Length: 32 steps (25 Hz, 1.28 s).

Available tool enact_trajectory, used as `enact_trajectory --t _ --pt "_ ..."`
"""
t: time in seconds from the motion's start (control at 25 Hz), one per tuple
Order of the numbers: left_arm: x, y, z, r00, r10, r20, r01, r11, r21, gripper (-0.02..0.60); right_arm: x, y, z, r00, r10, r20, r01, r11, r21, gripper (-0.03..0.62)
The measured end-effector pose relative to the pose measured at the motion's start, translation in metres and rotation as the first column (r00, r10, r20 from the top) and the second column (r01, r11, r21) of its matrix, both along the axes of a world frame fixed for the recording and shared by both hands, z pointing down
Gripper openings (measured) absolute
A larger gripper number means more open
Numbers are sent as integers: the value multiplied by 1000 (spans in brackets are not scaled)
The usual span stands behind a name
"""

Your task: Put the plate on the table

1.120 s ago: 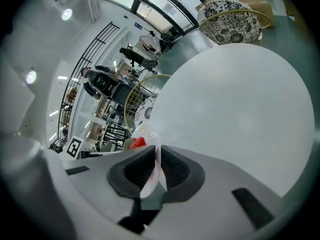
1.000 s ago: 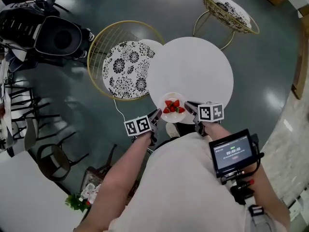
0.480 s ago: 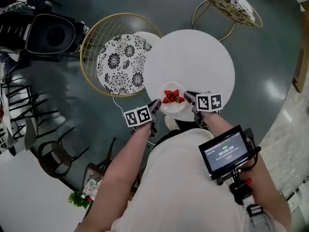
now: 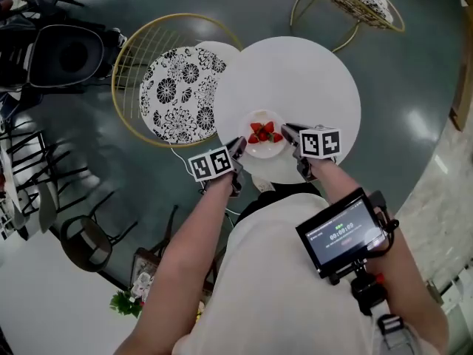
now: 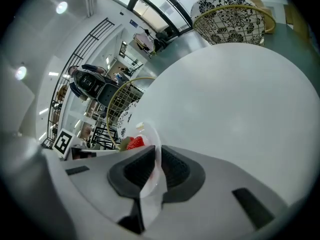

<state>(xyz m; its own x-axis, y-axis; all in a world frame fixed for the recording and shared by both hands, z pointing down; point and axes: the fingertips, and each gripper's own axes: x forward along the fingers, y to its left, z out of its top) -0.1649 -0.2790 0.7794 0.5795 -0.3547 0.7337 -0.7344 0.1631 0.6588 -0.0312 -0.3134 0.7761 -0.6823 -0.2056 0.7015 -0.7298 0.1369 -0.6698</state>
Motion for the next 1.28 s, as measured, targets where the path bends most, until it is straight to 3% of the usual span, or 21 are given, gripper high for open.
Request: enact_trajectory --t 0.64,1.12,1.28 --pt "8 -34 6 991 82 106 -85 996 23 35 6 -31 4 995 -44 -93 54 992 110 44" --pt "17 -43 6 976 133 171 -139 990 25 37 11 -37 3 957 -133 -257 190 958 216 44" --pt "19 -44 2 968 154 199 -164 986 35 37 12 -35 3 929 -183 -323 270 930 250 46"
